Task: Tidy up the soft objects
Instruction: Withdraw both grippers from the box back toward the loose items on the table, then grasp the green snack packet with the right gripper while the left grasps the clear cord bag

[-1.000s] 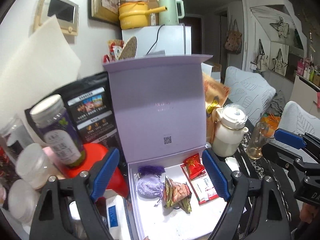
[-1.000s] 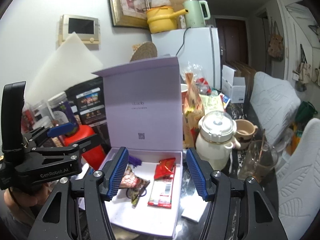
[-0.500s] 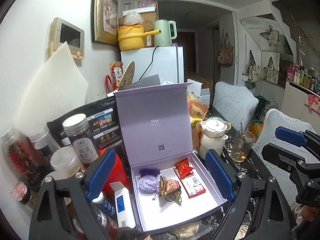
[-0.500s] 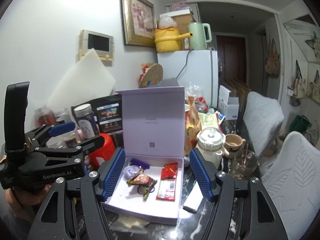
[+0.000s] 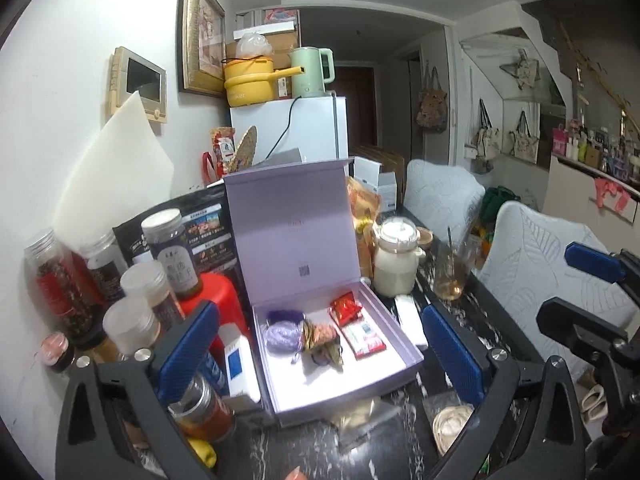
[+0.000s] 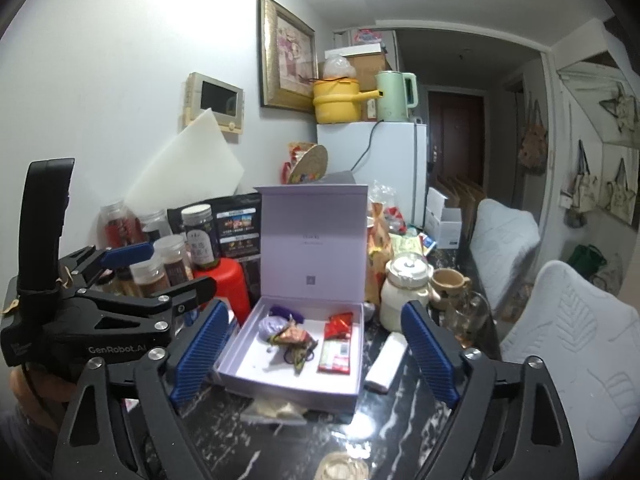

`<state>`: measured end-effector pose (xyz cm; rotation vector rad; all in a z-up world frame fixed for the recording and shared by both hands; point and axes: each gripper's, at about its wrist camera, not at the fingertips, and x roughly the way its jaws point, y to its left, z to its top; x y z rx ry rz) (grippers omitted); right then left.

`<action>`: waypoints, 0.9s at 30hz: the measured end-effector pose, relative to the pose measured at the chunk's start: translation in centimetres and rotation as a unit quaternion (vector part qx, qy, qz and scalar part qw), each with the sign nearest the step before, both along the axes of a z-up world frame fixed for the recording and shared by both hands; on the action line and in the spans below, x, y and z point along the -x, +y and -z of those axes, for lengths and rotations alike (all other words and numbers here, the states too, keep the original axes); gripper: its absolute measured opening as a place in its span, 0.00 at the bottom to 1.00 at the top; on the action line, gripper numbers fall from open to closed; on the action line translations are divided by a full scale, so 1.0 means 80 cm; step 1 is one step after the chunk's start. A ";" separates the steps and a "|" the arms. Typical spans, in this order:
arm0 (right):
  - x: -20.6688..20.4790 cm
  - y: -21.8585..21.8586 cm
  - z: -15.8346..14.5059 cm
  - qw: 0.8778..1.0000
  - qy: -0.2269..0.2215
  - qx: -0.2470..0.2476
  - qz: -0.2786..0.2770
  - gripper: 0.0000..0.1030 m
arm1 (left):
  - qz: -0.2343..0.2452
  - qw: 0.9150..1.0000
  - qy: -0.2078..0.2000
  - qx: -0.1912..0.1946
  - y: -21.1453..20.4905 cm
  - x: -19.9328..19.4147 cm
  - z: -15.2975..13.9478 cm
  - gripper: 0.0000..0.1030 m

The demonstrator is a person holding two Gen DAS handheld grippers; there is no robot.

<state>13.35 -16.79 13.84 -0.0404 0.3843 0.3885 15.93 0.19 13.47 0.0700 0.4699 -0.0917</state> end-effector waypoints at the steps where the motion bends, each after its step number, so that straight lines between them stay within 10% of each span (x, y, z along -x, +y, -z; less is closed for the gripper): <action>1: 0.007 -0.001 0.002 1.000 0.001 0.003 0.002 0.88 | 0.002 1.000 0.002 0.001 0.000 0.004 0.002 1.00; 13: 0.071 -0.004 0.025 1.000 0.013 0.010 0.004 0.91 | 0.039 0.999 -0.019 0.008 -0.006 0.076 0.024 1.00; 27: 0.115 -0.013 0.067 0.999 0.048 0.009 0.010 0.91 | 0.084 0.995 0.050 0.028 -0.016 0.111 0.081 1.00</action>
